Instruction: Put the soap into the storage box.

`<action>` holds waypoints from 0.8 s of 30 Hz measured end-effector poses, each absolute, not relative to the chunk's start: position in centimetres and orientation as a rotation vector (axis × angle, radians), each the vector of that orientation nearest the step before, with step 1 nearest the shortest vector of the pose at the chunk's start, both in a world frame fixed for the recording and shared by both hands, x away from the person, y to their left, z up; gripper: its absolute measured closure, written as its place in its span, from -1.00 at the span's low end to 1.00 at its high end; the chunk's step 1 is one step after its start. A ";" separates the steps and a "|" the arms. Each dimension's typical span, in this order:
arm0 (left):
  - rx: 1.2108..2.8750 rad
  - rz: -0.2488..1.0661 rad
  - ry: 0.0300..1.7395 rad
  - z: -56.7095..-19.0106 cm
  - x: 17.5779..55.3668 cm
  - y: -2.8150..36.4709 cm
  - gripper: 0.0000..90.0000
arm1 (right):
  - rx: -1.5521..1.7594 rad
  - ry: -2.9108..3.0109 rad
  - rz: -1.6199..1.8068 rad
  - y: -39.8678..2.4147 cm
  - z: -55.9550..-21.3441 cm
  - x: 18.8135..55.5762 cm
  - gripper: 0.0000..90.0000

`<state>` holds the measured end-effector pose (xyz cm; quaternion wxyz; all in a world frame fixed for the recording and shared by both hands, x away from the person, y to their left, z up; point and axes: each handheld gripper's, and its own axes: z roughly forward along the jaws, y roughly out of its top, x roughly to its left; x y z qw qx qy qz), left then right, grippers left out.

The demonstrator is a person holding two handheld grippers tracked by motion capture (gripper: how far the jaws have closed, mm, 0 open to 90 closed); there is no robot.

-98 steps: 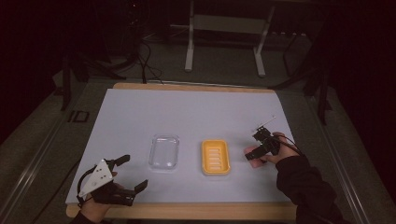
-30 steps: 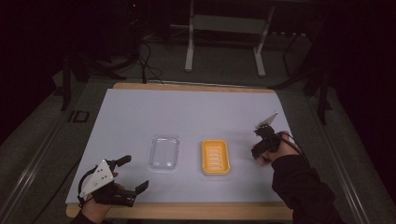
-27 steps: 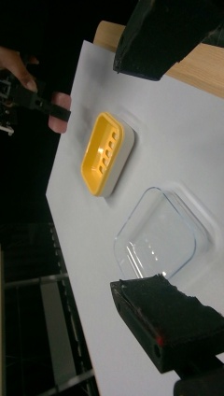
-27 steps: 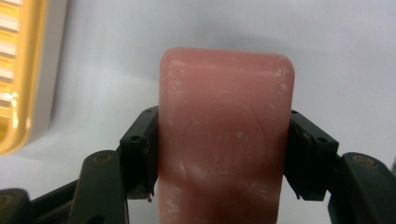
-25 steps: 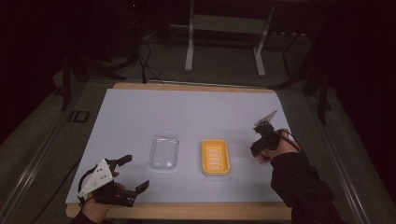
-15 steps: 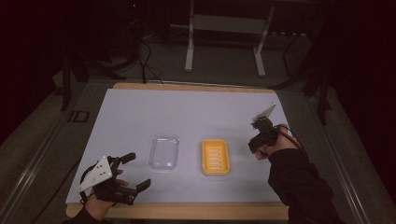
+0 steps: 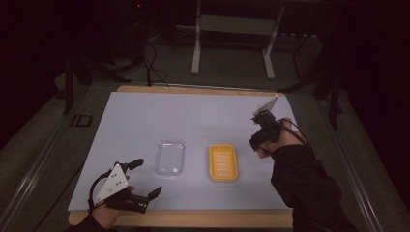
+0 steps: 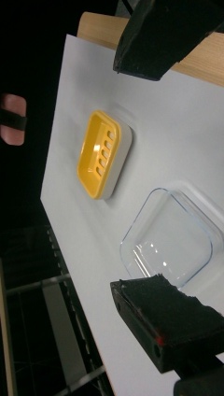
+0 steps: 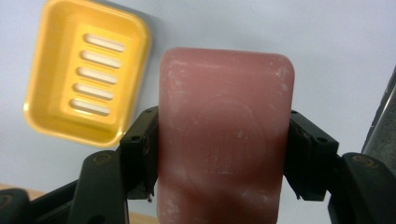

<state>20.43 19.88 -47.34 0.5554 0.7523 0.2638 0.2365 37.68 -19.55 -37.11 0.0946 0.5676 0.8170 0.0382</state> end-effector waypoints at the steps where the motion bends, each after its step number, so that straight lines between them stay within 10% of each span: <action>1: 1.785 0.565 0.617 -47.4 20.4 19.8 -1.00 | 1.676 2.424 0.112 -19.2 -36.9 37.7 -0.17; 24: 1.764 0.526 0.600 -47.3 20.3 19.8 -1.00 | 1.644 2.476 0.160 -12.0 -34.7 38.3 -0.17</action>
